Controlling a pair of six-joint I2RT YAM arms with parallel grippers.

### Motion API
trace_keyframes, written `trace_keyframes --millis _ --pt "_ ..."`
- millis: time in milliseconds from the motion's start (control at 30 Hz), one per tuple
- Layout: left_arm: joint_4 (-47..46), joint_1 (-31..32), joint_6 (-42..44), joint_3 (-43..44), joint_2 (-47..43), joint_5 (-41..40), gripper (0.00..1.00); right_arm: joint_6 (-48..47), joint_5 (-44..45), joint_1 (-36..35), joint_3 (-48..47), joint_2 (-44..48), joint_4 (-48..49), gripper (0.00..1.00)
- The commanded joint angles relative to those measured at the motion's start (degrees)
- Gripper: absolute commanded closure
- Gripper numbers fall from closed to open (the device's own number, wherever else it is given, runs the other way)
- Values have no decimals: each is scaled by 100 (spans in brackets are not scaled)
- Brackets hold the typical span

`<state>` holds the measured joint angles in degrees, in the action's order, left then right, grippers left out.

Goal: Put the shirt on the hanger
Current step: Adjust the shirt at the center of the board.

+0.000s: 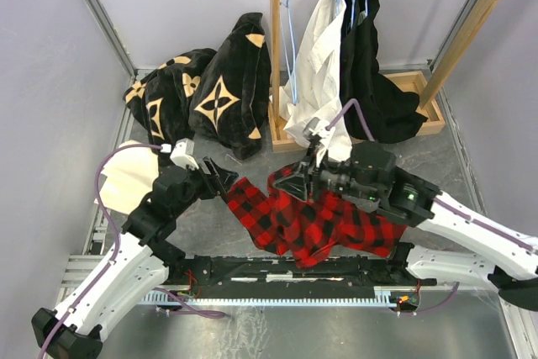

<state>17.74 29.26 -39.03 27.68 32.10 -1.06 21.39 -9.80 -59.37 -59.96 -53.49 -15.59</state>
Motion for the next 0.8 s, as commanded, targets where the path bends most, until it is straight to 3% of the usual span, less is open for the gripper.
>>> trace_keyframes --millis 0,100,233,433,767 --pt "-3 -37 217 343 26 -121 22 -119 150 -91 60 -243 809 58" --pt "117 -33 220 370 -12 -267 21 -375 644 -91 -18 -57 147 35" --pt "204 -31 173 359 -14 -392 16 -701 1501 -86 -161 212 -1035 15" --pt "322 -32 82 400 90 -587 9 -789 2306 -91 -78 805 -2042 10" --pt "222 -34 70 414 260 -443 8 -603 2694 -90 16 1655 -2261 7"
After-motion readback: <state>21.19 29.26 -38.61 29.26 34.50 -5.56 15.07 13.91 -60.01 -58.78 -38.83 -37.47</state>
